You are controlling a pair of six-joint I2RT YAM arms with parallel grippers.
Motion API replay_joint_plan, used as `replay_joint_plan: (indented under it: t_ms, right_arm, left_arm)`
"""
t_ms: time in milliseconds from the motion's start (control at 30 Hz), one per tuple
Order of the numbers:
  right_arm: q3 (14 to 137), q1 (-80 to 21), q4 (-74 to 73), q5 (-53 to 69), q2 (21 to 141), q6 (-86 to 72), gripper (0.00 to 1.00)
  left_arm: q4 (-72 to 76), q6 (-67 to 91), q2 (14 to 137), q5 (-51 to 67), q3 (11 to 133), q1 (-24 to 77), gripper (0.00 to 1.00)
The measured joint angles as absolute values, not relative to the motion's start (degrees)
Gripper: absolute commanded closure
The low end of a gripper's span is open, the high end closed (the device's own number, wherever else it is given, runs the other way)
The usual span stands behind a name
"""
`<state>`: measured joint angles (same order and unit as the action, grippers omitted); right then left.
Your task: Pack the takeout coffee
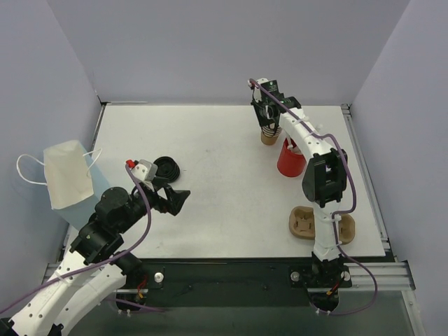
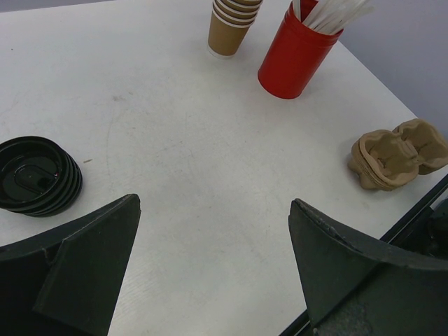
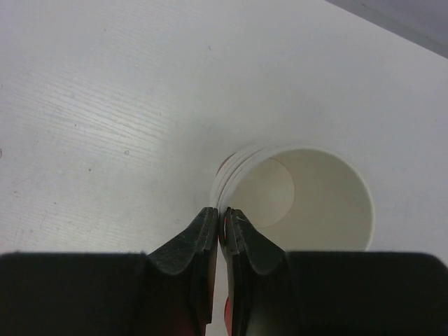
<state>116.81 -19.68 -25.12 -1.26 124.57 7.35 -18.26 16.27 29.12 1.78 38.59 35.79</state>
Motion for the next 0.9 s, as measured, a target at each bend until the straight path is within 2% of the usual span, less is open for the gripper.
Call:
replay_joint_plan:
  t_ms: [233, 500, 900]
  right_arm:
    - [117.49, -19.46, -25.41, -0.45, 124.57, 7.53, 0.99]
    - [117.84, -19.59, -25.61, -0.38, 124.57, 8.21, 0.99]
    - [118.76, -22.76, -26.09, -7.27, 124.57, 13.65, 1.00]
  left_arm:
    - [-18.26, 16.27, 29.69, 1.80, 38.59, 35.53, 0.03]
    - [-18.28, 16.27, 29.71, 1.83, 38.59, 35.53, 0.03]
    - [-18.26, 16.27, 29.98, 2.24, 38.57, 35.46, 0.03]
